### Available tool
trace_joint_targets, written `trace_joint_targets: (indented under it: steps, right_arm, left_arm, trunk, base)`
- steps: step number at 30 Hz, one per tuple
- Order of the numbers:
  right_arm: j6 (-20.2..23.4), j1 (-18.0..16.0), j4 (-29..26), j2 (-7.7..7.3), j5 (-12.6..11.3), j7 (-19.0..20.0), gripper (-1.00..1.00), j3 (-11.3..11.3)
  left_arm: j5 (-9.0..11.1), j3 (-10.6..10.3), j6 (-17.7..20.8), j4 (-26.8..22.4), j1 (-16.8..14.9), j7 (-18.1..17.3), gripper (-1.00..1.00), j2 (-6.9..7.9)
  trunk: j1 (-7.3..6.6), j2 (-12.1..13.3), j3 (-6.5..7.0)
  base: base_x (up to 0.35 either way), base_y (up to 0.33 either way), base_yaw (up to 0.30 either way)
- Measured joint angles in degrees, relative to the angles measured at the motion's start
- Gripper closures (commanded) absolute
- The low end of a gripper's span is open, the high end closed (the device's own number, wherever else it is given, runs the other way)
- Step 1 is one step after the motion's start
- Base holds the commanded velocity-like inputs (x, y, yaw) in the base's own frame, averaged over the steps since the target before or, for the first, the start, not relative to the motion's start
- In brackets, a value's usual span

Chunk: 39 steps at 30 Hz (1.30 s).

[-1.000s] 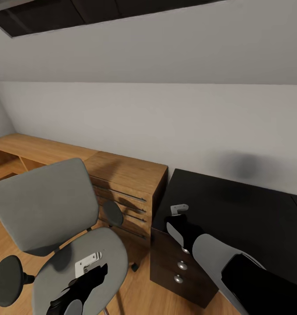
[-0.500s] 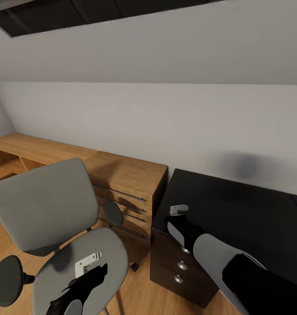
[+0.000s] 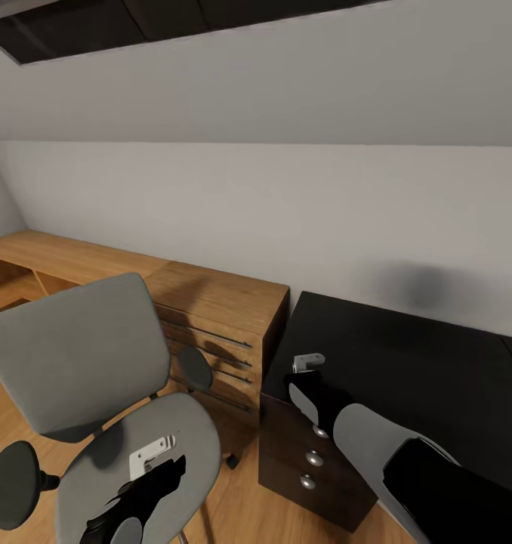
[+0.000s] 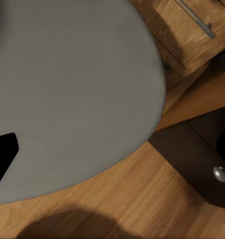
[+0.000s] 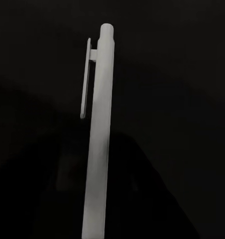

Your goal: In the bedroom, organize the workspace by keeping the computer under the desk, ensuring the monitor is on the desk, placing the keyboard on the desk next to the monitor, placing the mouse on the desk next to the keyboard, moving the folder from the swivel chair onto the desk next to the mouse, stacking the notebook on top of the folder with the pen on top of the notebook, and positioning the swivel chair next to the desk.

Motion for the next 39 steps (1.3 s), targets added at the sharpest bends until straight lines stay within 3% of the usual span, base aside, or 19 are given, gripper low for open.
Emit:
trace_joint_targets:
  steps: [8,13,19,39]
  right_arm:
    - [-0.02,0.00,-0.06,-0.01,-0.44,-0.03,1.00,-0.10]
    - [0.49,0.00,-0.33,-0.01,-2.95,-0.07,1.00,-0.11]
    - [2.63,0.04,-1.54,-0.04,-3.83,-0.08,1.00,-0.18]
    - [4.58,0.04,-2.77,-0.03,-3.91,-0.33,1.00,-0.13]
  left_arm:
    - [0.05,-0.01,0.00,0.00,0.00,0.00,-1.00,0.00]
    - [0.06,0.02,0.00,0.00,0.00,0.00,-1.00,0.00]
    - [0.06,0.04,0.02,-0.01,0.00,0.00,-1.00,0.00]
    - [0.07,0.03,0.01,0.07,0.00,0.00,-1.00,0.00]
  trunk:
    - [0.00,0.00,0.00]
    - [0.00,0.00,0.00]
    - [0.01,0.01,-0.01]
    - [0.01,0.01,-0.01]
  base:
    - [0.000,0.000,0.000]
    - [0.000,0.000,0.000]
    - [0.000,0.000,0.000]
    - [0.000,0.000,0.000]
